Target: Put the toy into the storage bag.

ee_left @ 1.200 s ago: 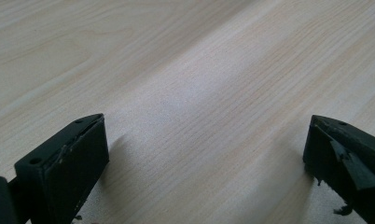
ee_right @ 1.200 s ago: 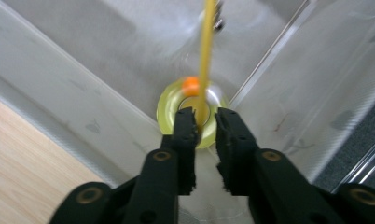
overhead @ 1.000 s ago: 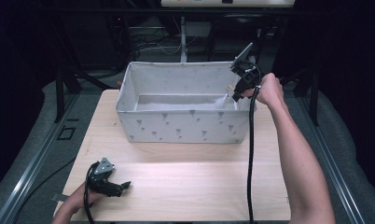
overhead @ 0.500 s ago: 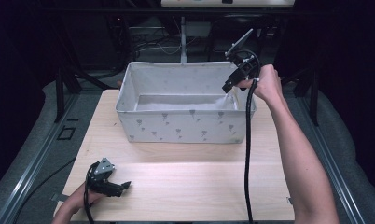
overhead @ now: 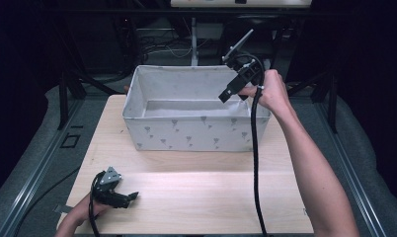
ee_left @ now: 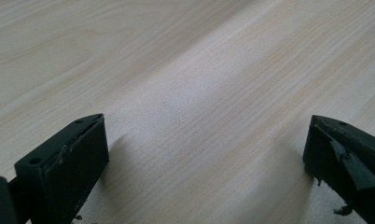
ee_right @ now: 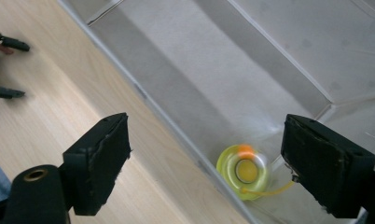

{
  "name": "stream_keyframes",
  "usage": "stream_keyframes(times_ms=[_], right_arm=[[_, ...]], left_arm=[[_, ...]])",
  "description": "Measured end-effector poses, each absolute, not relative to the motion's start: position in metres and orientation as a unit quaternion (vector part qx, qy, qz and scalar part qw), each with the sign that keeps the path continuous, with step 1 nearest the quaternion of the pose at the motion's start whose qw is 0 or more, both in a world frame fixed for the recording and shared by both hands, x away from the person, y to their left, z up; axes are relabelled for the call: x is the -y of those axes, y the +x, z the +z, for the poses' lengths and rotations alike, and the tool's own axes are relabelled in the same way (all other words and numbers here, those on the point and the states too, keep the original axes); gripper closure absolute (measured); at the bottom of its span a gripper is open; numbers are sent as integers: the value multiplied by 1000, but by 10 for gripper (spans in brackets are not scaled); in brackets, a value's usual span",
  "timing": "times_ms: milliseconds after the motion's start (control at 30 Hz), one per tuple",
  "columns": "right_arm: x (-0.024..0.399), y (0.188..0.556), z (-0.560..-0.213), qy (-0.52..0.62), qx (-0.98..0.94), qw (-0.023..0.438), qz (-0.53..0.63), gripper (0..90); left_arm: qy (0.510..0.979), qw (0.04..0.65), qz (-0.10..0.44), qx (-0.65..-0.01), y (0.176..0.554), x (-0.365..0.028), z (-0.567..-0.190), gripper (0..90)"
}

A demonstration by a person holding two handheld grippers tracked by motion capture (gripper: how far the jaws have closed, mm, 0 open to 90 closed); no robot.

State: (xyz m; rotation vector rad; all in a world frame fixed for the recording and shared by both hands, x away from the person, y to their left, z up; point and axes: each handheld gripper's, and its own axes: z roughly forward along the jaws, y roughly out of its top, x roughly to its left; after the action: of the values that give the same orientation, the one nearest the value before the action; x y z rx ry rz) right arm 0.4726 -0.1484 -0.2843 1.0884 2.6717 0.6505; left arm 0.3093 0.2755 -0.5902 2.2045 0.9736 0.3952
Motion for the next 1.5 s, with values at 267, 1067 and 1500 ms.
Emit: stream_keyframes(times_ms=[267, 1067, 1500], right_arm=[[127, 453, -287, 327, -915, 90, 217, 82], [98, 383, -341, 261, -939, 68, 212, 27], [101, 355, -397, 266, -940, 48, 209, 40]], left_arm=[[848, 343, 152, -375, 309, -275, -590, 0], [846, 344, 157, -375, 309, -275, -591, 0], [845, 345, 157, -377, 309, -275, -591, 0]])
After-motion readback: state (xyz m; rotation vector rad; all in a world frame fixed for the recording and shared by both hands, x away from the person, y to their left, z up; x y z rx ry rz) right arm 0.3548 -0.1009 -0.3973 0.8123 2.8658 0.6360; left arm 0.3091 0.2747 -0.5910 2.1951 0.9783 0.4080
